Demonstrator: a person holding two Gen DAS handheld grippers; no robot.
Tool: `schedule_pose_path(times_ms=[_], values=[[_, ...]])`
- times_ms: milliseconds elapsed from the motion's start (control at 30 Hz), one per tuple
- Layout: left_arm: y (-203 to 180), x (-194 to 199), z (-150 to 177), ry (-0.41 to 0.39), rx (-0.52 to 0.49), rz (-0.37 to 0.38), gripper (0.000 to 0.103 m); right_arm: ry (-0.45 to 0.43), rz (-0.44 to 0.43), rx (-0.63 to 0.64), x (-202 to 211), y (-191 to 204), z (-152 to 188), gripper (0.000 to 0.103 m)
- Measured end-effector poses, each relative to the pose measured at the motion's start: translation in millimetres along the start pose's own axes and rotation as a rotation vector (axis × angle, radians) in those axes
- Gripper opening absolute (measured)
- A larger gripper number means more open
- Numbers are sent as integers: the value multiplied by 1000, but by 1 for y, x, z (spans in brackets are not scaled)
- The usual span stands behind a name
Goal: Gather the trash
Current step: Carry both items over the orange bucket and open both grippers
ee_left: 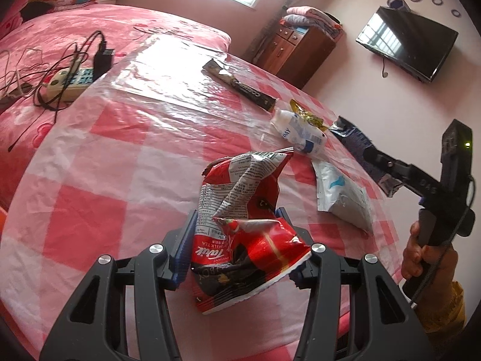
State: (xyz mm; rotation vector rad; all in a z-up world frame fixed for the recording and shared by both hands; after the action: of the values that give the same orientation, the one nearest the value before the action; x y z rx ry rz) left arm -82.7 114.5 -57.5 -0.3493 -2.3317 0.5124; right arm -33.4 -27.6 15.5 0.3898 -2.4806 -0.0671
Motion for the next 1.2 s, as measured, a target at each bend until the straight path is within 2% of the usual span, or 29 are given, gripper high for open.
schedule_pose_path(times_ms=[233,467,867,1067,1100,1133,1167,1200], values=[[19,27,-6,-49,28,-22,52,0,-134,27,3,58,-13,65],[53,62,-6,-96,67,-85,52,34,-341,73,0,144,-16,65],[163,145,28,-143,211,-329,52,126,-652,249,-2,314,20,65],[220,179,52,-163,315,-454,53,175,-749,324,-5,382,48,66],[233,184,57,-166,339,-486,55,184,-766,332,-6,390,54,68],[240,186,60,-169,354,-505,62,194,-780,339,-8,398,58,69],[246,189,61,-175,369,-521,69,204,-782,346,-11,407,64,79],[252,194,62,-187,383,-538,71,209,-772,349,-15,412,68,89]])
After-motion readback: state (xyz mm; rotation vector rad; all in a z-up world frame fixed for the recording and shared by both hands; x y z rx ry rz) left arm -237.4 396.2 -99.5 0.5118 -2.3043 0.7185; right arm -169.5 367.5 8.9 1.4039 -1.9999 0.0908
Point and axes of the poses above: each gripper's, at about its wrist camera, not at the fingertips, and x roughly against the way its jaws point, y to its left, z to its underside, the point moved 9 cm from there along -x, roughly the way its jaws point, and after that the axes turned 7 degrees about -y, right-handed, at the moved point
